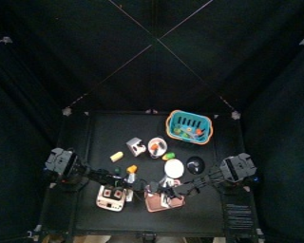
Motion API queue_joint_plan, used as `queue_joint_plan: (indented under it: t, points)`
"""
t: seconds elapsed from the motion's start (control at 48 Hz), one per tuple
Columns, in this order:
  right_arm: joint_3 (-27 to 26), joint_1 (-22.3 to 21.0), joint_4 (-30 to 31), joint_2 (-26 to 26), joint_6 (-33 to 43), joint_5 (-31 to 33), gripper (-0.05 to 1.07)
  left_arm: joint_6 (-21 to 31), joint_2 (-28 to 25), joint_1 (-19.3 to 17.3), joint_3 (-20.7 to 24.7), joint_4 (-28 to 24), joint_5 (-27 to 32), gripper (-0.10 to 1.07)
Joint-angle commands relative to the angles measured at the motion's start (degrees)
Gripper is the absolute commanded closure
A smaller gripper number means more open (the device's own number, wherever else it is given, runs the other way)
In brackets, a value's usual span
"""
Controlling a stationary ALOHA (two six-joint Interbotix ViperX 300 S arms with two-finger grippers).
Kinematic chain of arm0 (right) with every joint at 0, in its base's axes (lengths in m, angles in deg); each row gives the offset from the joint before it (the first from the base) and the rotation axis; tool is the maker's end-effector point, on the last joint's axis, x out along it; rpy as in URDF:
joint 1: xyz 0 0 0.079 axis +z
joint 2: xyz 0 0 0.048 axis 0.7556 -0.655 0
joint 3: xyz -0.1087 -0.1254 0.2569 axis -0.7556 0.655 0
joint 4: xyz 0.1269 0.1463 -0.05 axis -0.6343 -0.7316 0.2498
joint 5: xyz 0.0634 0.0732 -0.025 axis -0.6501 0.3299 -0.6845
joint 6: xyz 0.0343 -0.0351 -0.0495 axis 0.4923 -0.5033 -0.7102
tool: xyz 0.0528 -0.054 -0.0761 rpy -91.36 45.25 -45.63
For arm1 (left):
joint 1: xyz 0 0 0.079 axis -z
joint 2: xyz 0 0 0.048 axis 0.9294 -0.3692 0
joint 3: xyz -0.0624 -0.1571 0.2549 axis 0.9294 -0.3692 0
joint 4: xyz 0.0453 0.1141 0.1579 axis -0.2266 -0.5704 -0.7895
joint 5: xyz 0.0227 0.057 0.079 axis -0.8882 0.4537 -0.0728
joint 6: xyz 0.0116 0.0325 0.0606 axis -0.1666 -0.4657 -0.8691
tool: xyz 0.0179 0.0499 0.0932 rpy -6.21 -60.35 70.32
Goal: Cut egg
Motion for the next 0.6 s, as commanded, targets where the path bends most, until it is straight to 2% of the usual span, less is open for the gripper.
queue_joint_plan:
  t: [0.0, 0.583]
  points:
    - [-1.14, -0.26, 0.35, 0.70, -0.09, -0.35, 0.57, 0.18, -0.09, -0.09, 0.53, -0.09, -0.70, 0.71]
    - [-1.05, -0.26, 0.97, -0.79, -0.09, -1.76, 0.59, 0.26, -2.02, 0.79, 0.26, 0.97, -0.44, 0.71]
